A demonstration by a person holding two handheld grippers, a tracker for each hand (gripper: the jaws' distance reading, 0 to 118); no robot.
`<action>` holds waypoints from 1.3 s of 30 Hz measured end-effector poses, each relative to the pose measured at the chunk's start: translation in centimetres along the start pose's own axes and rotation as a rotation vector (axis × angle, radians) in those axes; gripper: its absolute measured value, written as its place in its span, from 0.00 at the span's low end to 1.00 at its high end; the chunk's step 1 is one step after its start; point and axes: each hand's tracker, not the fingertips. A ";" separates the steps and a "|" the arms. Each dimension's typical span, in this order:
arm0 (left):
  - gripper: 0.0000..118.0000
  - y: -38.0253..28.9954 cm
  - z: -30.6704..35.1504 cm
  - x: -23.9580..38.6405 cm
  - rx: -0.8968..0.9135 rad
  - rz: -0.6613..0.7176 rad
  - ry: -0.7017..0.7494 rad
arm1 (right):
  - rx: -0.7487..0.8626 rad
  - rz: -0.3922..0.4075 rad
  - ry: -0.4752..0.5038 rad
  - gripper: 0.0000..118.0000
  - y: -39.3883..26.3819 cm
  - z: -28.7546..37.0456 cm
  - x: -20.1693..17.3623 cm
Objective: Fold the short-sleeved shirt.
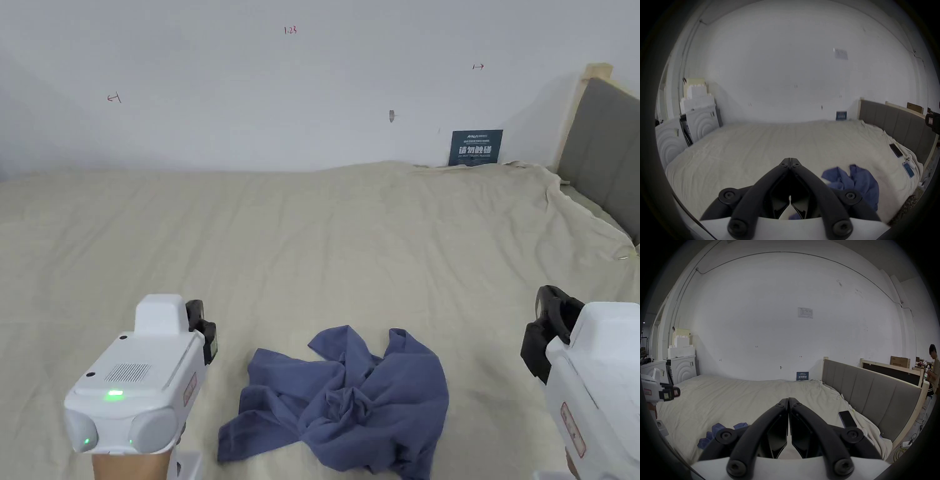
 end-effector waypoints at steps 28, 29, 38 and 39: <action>0.57 -14.7 -11.8 0.4 -0.739 0.082 -0.063 | -0.140 0.006 0.020 0.00 -4.1 -3.6 0.0; 0.54 -14.7 -11.7 0.7 -0.738 0.029 -0.025 | -0.144 0.008 0.022 0.00 -4.2 -3.7 0.0; 0.00 -13.3 -10.7 1.4 -0.677 -0.003 -0.089 | -0.234 0.003 0.038 0.01 -5.4 -7.1 0.2; 0.00 -12.9 -10.4 1.2 -0.660 0.014 -0.097 | -0.263 -0.004 0.046 0.01 -5.3 -7.7 -0.1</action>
